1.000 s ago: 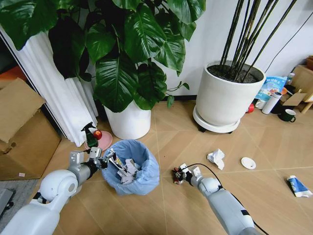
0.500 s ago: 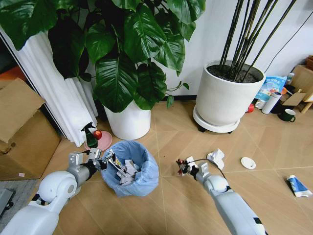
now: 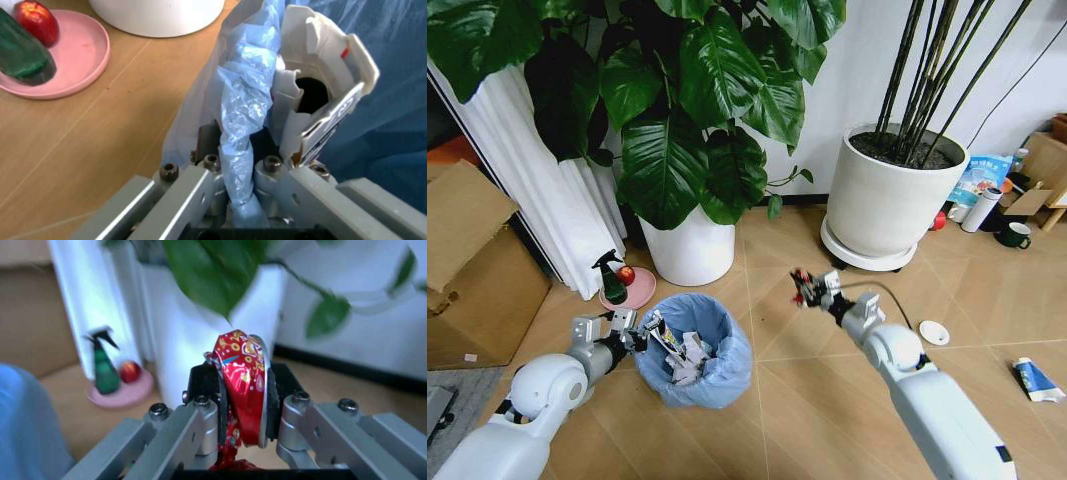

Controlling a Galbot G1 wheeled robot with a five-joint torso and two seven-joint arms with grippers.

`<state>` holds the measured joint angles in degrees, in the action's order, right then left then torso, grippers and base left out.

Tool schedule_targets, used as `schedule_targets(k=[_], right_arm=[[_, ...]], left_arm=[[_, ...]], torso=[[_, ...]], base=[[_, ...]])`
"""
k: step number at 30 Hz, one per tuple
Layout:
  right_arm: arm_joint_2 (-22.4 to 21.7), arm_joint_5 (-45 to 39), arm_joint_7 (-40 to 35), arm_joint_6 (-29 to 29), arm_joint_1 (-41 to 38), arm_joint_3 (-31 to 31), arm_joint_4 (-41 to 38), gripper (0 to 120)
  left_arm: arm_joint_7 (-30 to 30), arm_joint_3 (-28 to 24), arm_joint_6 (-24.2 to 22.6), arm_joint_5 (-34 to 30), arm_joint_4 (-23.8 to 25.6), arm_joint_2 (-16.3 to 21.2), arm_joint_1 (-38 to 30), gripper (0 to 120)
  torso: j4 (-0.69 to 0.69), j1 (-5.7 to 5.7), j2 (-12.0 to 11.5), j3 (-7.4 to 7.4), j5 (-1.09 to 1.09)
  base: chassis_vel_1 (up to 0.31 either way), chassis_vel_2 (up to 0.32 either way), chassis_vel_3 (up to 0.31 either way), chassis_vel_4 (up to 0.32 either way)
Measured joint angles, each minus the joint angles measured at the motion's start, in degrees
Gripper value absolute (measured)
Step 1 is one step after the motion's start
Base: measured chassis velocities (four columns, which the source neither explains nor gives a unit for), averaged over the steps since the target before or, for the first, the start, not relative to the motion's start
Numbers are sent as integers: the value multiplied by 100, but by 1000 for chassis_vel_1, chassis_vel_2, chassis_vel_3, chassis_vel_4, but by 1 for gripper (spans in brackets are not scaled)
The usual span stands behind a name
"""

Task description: Pick up the trash bin and place the garbage on the floor into it.

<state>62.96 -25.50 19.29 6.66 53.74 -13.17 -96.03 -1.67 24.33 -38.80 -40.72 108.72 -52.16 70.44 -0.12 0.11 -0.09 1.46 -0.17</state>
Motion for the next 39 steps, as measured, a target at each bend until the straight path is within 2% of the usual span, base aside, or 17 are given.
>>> schedule_targets(k=[7, 15, 19, 23, 33, 36, 38, 39], right_arm=[[-246, -309, -140, 28, -227, 373, -536, 11], [-322, -812, -339, 148, -1019, 1054, -795, 11], [-198, -1190, -484, 222, -1630, 1912, -841, 11], [-63, -1260, -503, 237, -1788, 2395, -832, 11], [-145, -1012, -519, 277, -1508, 2840, -802, 11], [-161, -887, -679, 375, -1413, 2990, -803, 23], [-157, -877, -688, 375, -1411, 2995, -800, 23], [-145, -855, -704, 375, -1407, 3006, -790, 29]], left_arm=[[-1, 13, -2, 9, -25, 13, -30, 0], [-13, -78, -3, 56, -123, -19, -134, 0], [-10, -224, -13, 63, -213, -54, -321, 0], [11, -313, -40, 26, -243, -81, -461, 0], [34, -347, -67, -70, -333, -71, -583, 0], [40, -350, -70, -97, -350, -91, -641, 0], [40, -350, -70, -97, -352, -92, -643, 0], [42, -350, -70, -98, -354, -98, -648, 0]], torso=[[-1, 0, 0, 0, -1], [-1, 0, 0, 0, -2], [1, 0, 0, 1, -1], [1, 0, 0, 1, -2], [-1, 0, 0, 0, -1], [-2, 0, 0, 0, -1], [-2, 0, 0, 0, -1], [-2, 0, 0, 0, -1]], base=[[0, 0, 0, 0], [0, 0, 0, 0], [0, 0, 0, 0], [0, 0, 0, 0], [0, 0, 0, 0], [0, 0, 0, 0], [0, 0, 0, 0], [0, 0, 0, 0]])
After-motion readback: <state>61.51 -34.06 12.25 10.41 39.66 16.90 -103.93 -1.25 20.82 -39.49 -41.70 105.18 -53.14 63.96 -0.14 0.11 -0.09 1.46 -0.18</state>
